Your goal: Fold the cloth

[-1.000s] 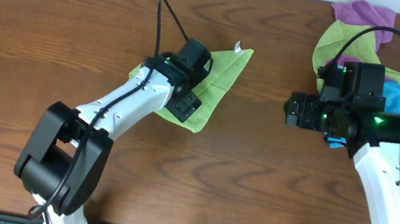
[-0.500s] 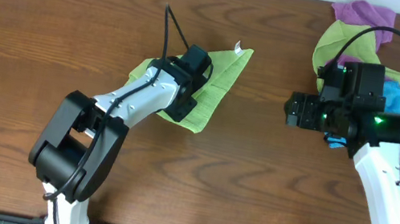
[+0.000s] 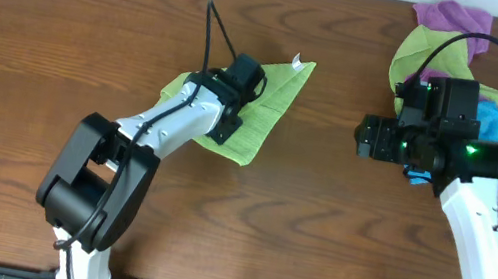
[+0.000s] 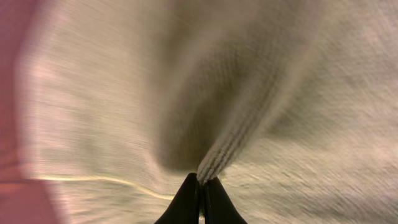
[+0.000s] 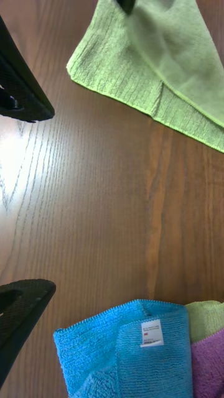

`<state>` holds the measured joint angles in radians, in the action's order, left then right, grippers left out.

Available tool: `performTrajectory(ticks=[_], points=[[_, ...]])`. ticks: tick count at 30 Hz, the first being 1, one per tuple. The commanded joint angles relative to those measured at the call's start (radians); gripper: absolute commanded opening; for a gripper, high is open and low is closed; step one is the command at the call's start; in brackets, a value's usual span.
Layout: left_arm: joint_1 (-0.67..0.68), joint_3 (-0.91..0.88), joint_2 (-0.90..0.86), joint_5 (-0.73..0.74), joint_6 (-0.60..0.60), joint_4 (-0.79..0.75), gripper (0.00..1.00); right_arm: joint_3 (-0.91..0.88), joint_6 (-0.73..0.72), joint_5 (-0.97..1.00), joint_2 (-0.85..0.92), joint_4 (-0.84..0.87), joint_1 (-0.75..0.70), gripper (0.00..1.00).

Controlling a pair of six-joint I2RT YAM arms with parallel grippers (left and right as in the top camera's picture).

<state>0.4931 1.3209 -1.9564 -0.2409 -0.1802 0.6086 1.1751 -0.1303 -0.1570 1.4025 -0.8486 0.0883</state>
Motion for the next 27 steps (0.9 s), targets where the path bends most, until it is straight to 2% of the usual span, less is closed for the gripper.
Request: performTrajectory(ticks=[1,5,10,16,18,19,22,27], points=[[-0.017,0.073,-0.004,-0.183,0.0,-0.058,0.06,-0.001,-0.011,0.003,0.006,-0.005,-0.001,0.8],[-0.084,0.105,-0.004,-0.17,-0.007,-0.156,0.05,-0.001,-0.011,0.003,0.013,-0.016,-0.001,0.79],[-0.219,0.105,-0.005,-0.051,-0.006,-0.225,0.06,-0.001,-0.011,0.003,0.019,-0.018,-0.001,0.79],[-0.412,0.105,-0.005,-0.029,0.12,-0.285,0.06,-0.001,-0.012,0.002,0.019,-0.006,-0.001,0.78],[-0.457,0.104,-0.005,0.058,0.148,-0.28,0.52,-0.001,-0.011,-0.018,0.019,-0.002,-0.001,0.79],[-0.472,0.104,-0.005,0.1,0.162,-0.274,0.66,-0.001,-0.011,-0.037,0.019,0.001,0.0,0.79],[-0.493,0.105,-0.005,0.184,0.162,-0.252,0.66,-0.001,-0.011,-0.088,0.023,0.011,0.026,0.75],[-0.48,0.104,-0.005,0.19,0.159,-0.158,0.77,-0.001,-0.011,-0.119,0.097,0.062,0.145,0.71]])
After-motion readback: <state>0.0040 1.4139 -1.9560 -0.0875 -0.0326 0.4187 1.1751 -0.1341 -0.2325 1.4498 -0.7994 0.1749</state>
